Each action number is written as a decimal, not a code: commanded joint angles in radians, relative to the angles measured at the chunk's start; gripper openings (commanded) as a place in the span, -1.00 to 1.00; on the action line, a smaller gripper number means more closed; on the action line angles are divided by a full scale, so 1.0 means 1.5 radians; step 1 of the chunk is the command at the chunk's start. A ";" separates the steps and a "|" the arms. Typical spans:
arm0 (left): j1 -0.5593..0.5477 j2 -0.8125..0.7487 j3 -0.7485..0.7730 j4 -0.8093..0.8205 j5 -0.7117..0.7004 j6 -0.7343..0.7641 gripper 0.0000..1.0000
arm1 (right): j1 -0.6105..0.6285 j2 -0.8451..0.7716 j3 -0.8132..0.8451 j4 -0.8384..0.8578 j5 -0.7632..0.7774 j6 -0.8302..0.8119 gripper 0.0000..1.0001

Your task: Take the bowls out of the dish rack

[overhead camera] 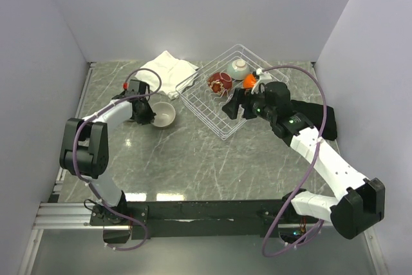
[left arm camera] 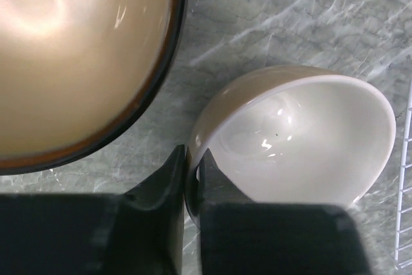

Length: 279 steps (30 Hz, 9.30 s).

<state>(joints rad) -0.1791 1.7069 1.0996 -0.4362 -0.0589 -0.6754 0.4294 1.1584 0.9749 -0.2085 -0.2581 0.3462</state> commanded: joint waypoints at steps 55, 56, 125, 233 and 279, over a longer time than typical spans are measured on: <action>-0.005 -0.559 -0.294 0.092 -0.080 0.168 0.99 | 0.039 0.562 0.464 -0.060 0.193 -0.569 0.99; -0.005 -0.559 -0.294 0.092 -0.079 0.167 0.99 | 0.040 0.568 0.471 -0.063 0.198 -0.576 0.99; -0.005 -0.537 -0.284 0.077 -0.089 0.161 0.99 | 0.081 0.651 0.616 -0.145 0.353 -0.574 0.07; -0.213 -0.168 -0.116 0.513 0.245 -0.169 -0.41 | -0.030 0.036 -0.102 0.511 -0.211 0.326 -1.00; -0.027 -0.074 0.097 0.010 -0.015 0.148 -0.91 | -0.030 -0.105 -0.151 0.215 -0.091 0.045 0.99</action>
<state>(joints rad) -0.2218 1.5852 1.1786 -0.4477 -0.1078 -0.4660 0.3916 1.0389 0.7277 0.1249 -0.4252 0.4576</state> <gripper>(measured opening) 0.073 0.995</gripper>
